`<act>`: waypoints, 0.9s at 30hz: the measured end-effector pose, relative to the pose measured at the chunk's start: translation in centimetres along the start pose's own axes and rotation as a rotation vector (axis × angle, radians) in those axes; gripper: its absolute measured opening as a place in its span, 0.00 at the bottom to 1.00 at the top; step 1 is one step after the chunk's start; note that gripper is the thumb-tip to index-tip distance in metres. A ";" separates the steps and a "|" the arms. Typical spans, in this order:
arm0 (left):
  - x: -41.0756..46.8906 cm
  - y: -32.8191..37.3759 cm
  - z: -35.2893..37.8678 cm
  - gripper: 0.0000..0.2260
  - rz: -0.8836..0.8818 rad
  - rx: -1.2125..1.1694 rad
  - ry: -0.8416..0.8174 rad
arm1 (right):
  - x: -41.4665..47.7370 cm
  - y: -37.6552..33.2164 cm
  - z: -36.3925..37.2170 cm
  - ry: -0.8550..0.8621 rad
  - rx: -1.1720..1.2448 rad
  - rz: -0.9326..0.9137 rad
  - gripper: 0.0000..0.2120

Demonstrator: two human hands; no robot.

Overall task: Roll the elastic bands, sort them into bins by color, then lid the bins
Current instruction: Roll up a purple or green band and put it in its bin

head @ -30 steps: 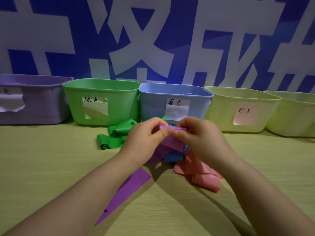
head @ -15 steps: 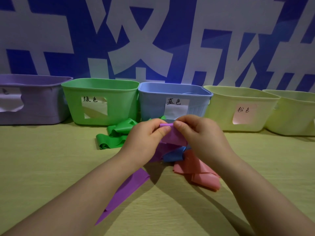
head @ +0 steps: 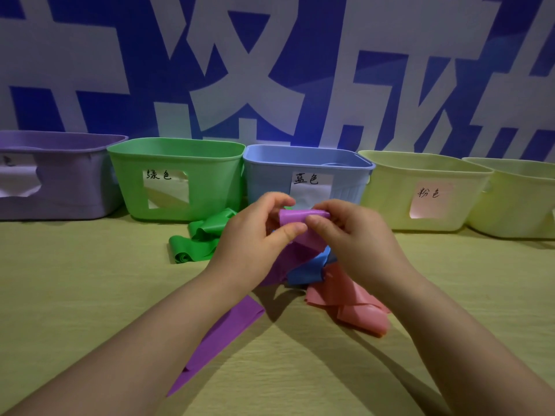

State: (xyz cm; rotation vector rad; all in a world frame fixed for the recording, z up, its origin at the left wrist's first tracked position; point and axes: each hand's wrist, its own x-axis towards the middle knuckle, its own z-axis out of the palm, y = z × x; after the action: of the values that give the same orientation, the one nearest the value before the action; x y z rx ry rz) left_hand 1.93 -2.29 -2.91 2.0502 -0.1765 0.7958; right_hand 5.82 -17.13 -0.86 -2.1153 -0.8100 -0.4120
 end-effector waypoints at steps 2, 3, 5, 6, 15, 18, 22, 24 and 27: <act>0.0 -0.1 0.0 0.09 0.034 0.012 0.011 | 0.0 -0.2 -0.1 -0.013 -0.010 0.006 0.05; 0.0 0.0 -0.1 0.07 0.056 0.035 0.028 | -0.1 -0.3 -0.1 -0.022 -0.010 0.009 0.06; 0.1 0.0 -0.2 0.03 0.109 0.093 0.076 | -0.1 -0.3 -0.2 -0.035 0.022 0.026 0.12; 0.2 0.1 -0.3 0.04 0.131 0.121 0.083 | -0.1 -0.2 -0.2 -0.039 0.050 0.039 0.14; 0.5 -0.4 -0.3 0.05 0.104 0.184 0.053 | 0.0 0.2 0.0 -0.028 0.145 0.030 0.11; 0.4 -0.3 -0.1 0.08 0.117 0.175 0.046 | 0.2 0.3 0.1 0.013 0.125 -0.011 0.09; 0.0 0.1 -0.1 0.09 0.118 0.136 0.073 | 0.2 0.4 0.3 0.028 0.083 -0.026 0.06; -0.1 0.3 -0.2 0.12 0.126 0.129 0.088 | 0.1 0.4 0.2 0.038 0.096 -0.034 0.05; -0.2 0.5 -0.4 0.10 0.183 0.191 0.077 | 0.0 0.0 0.0 0.045 0.107 -0.026 0.04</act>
State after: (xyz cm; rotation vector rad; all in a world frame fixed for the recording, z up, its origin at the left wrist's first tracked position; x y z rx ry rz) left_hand 1.38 -2.32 -2.50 2.1998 -0.2558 1.0372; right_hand 5.83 -17.17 -0.84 -1.9918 -0.8165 -0.4188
